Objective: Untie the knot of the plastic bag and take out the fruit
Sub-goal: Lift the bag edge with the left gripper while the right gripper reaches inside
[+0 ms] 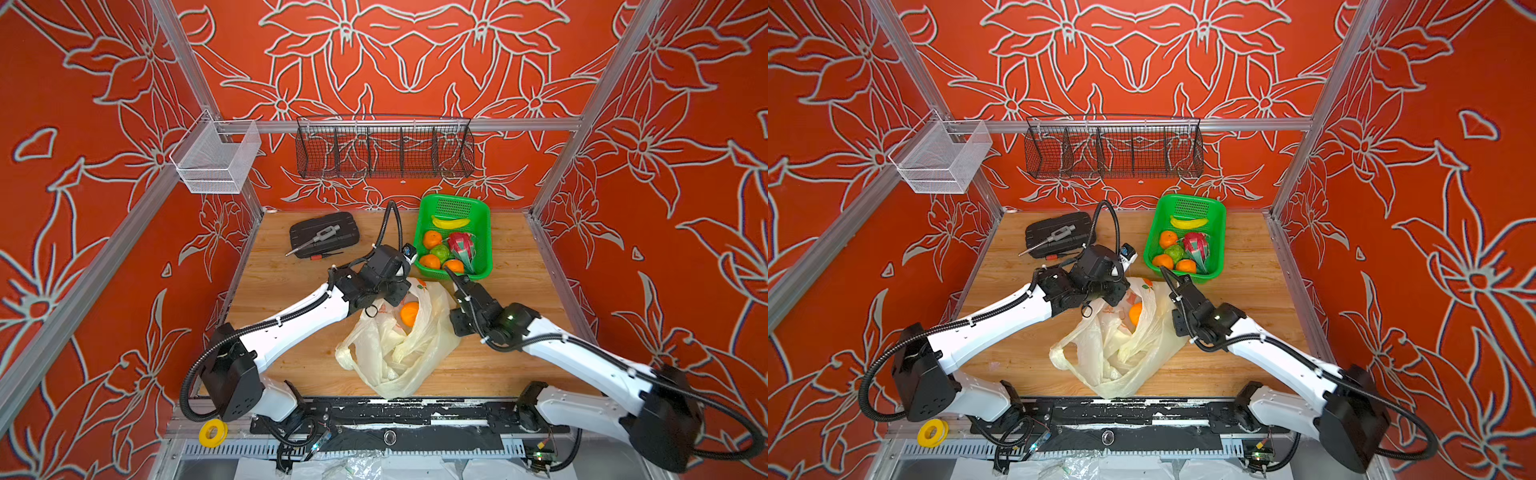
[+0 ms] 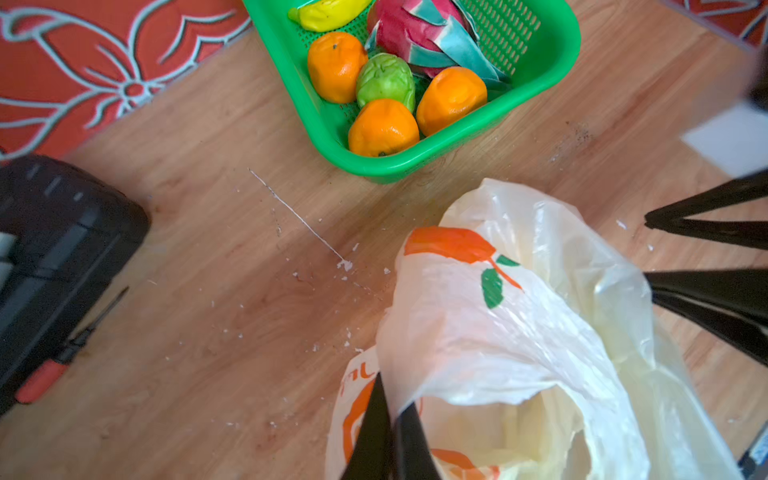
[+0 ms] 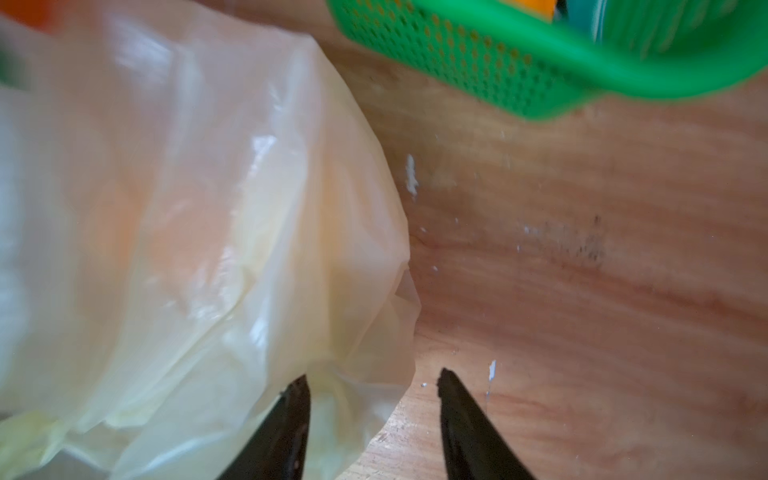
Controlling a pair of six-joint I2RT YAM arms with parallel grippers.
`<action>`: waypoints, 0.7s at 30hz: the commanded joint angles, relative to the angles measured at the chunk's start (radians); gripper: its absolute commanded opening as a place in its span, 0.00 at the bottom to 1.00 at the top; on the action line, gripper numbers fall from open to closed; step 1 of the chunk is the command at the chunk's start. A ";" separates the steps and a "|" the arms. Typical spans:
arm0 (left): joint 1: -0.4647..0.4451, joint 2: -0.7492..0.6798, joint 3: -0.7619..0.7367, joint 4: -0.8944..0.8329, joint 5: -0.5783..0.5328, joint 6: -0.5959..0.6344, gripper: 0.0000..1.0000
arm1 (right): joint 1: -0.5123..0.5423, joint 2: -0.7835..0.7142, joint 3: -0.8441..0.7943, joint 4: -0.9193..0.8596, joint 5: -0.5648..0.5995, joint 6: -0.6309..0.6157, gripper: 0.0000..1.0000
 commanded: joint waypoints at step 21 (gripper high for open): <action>-0.013 -0.029 -0.043 -0.035 -0.004 -0.204 0.00 | 0.270 0.239 -0.060 0.416 -0.062 0.206 0.45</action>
